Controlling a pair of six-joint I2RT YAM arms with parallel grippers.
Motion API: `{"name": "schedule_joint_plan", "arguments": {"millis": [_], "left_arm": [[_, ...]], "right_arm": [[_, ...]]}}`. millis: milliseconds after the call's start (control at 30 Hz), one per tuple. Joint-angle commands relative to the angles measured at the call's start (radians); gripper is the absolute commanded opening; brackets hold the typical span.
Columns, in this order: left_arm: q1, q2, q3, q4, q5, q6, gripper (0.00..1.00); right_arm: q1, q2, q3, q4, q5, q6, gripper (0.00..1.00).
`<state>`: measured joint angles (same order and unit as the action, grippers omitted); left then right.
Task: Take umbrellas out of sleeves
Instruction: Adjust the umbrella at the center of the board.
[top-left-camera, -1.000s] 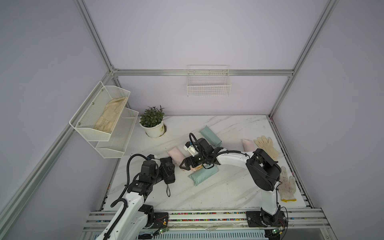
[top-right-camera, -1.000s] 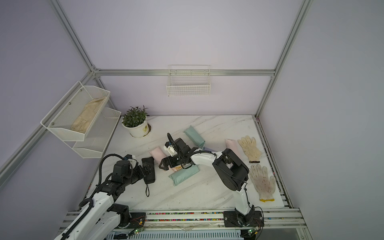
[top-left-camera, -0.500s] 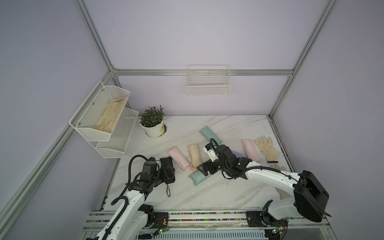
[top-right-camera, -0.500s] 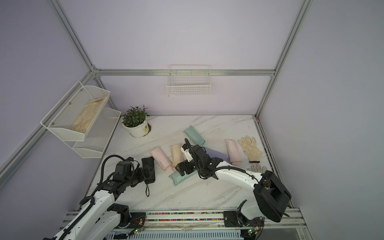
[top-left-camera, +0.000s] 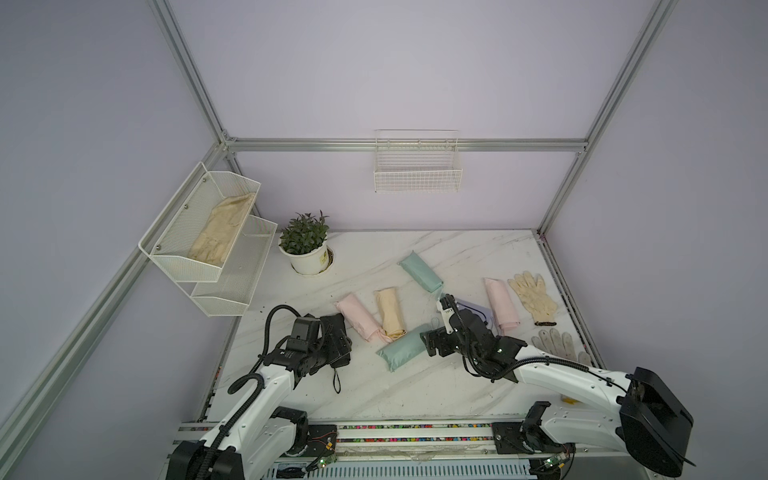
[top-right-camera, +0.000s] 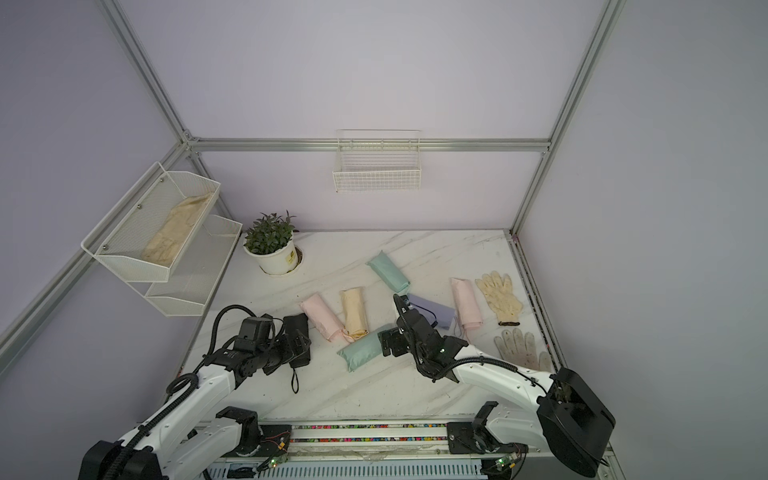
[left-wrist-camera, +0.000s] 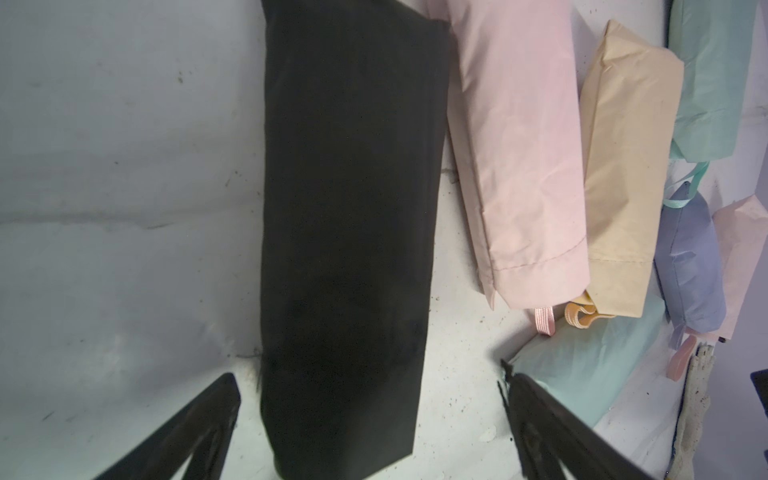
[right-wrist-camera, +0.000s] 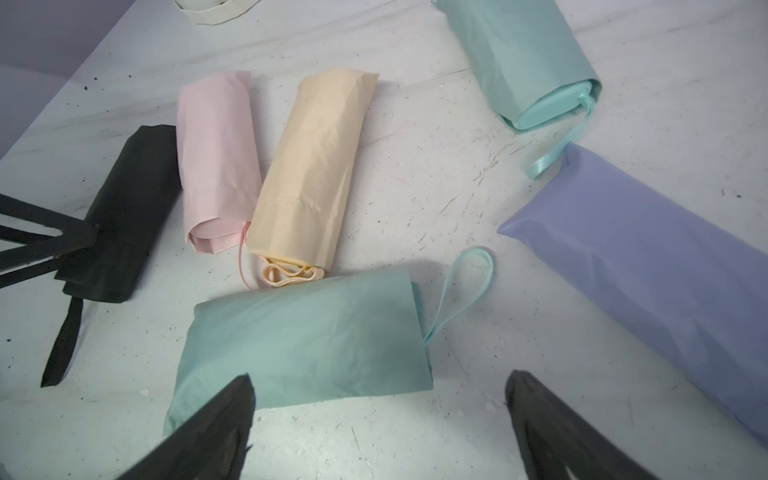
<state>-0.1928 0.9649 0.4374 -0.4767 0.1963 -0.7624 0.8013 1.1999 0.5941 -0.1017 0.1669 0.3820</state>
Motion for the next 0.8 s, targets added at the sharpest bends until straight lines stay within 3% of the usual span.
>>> {"name": "schedule_joint_plan", "arguments": {"millis": [0, 433, 633, 767], "left_arm": [[-0.023, 0.034, 0.054, 0.031, -0.008, 0.006, 1.00], [-0.238, 0.132, 0.048, 0.165, -0.082, -0.140, 1.00], [-0.310, 0.225, 0.118, 0.192, -0.094, -0.133, 1.00], [-0.322, 0.207, 0.159, 0.150, -0.125, -0.115, 1.00]], "right_arm": [[0.001, -0.029, -0.023, 0.056, 0.029, 0.031, 0.97], [0.001, -0.053, -0.045, 0.081, 0.056, 0.032, 0.97], [0.001, -0.058, -0.045, 0.079, 0.064, 0.037, 0.97], [0.002, -0.071, -0.053, 0.082, 0.063, 0.037, 0.97]]}}
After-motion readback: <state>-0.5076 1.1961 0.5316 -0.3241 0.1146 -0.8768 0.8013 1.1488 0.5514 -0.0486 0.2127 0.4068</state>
